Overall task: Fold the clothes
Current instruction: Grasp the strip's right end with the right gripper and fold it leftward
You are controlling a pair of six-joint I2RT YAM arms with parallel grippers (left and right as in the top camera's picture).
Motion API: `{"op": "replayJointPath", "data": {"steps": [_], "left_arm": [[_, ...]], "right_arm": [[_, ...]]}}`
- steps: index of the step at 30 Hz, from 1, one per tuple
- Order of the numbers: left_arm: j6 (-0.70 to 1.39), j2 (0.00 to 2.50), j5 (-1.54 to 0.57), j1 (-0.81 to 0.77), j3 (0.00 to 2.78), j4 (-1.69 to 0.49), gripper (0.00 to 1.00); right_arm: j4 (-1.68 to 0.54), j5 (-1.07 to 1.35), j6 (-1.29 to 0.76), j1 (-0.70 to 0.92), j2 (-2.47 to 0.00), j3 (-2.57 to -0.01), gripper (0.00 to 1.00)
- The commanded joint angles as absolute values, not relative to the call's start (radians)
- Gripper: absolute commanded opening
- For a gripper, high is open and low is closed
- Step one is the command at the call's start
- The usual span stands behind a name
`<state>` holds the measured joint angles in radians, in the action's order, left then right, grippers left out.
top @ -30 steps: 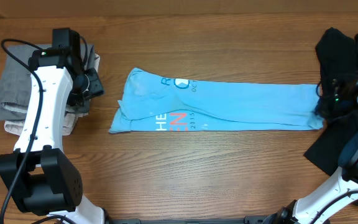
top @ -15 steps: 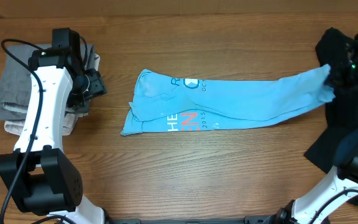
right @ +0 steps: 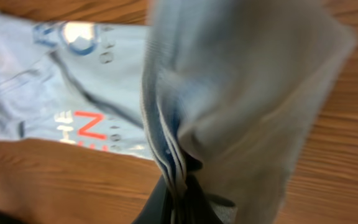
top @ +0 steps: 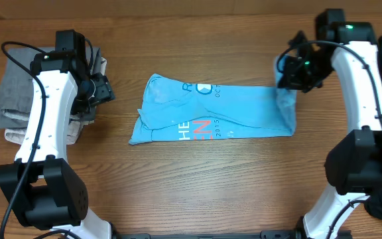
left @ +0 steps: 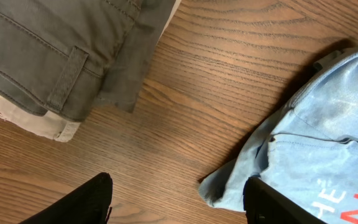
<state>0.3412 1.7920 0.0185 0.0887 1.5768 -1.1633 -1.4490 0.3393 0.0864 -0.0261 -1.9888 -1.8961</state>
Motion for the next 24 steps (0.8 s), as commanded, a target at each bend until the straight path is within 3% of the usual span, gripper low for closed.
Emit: {"op": "replayJointPath", "data": {"steps": [1,20,21,24], "left_arm": [[0.337,1.795,0.01,0.091,1.573,-1.163,0.73],[0.337,1.795,0.006,0.091,1.573,-1.167,0.74],[0.337,1.795,0.007,0.091,1.573,-1.167,0.74],[0.337,1.795,0.007,0.091,1.573,-1.168,0.74]], "right_arm": [[-1.437,0.383,0.078,0.035,-1.947,-1.899,0.04],[-0.913,0.435,-0.185,0.347,-1.949,-1.493,0.04],[-0.906,0.435,-0.188,0.353,-1.949,-1.492,0.06],[-0.898,0.436,-0.188,0.359,-1.948,-1.495,0.39]]}}
